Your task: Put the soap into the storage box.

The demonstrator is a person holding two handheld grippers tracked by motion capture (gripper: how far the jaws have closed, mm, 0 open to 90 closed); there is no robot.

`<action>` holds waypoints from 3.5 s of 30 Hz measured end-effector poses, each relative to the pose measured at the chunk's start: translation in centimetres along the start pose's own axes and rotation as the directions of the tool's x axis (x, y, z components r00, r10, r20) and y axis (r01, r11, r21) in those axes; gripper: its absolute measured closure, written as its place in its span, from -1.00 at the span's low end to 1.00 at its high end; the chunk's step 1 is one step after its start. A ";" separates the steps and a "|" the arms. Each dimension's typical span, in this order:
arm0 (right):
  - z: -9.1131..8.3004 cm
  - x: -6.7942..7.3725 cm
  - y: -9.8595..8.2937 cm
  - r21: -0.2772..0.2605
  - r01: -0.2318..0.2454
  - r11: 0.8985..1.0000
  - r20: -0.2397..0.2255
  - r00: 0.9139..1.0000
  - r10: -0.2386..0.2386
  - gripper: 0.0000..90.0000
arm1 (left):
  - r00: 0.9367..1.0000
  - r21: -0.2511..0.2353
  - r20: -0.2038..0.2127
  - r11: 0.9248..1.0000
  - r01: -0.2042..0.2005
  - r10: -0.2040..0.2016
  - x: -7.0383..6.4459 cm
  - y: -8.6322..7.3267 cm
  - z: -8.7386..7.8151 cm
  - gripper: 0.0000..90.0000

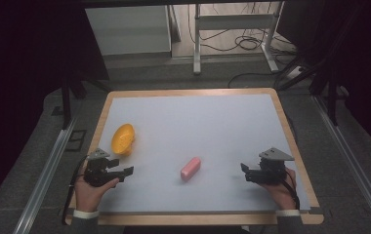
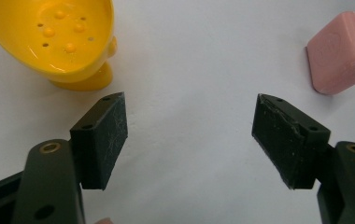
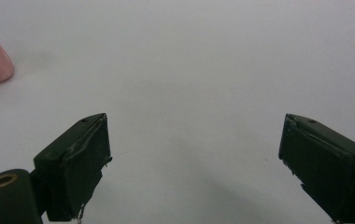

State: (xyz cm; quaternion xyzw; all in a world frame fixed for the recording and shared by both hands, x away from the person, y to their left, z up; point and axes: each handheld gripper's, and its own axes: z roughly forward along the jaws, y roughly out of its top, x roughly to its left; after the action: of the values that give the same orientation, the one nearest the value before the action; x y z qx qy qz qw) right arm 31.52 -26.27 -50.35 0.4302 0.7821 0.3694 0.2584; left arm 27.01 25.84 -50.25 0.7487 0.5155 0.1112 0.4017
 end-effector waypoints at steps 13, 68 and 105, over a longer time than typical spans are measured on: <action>-0.9 -1.9 -0.5 -0.011 -0.071 0.997 -0.019 0.997 0.071 -0.80 | 1.000 -0.019 -0.017 1.000 0.010 -0.011 0.4 0.2 -0.8 -0.40; -2.2 -3.5 -1.0 0.006 -0.098 0.995 0.036 0.995 0.098 -0.80 | 0.996 0.017 -0.002 0.996 -0.084 0.084 -4.0 3.8 -1.2 -0.40; -2.0 -3.5 -1.4 0.024 -0.087 0.996 0.052 0.995 0.086 -0.80 | 0.979 0.126 0.046 0.971 -0.203 0.199 -8.6 6.3 2.5 -0.39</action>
State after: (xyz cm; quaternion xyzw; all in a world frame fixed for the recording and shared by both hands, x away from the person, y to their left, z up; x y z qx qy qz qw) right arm 31.17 -30.48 -49.96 0.4764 0.7607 0.3588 0.2562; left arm 28.99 16.30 -45.23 0.8235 0.4363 0.1049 0.3471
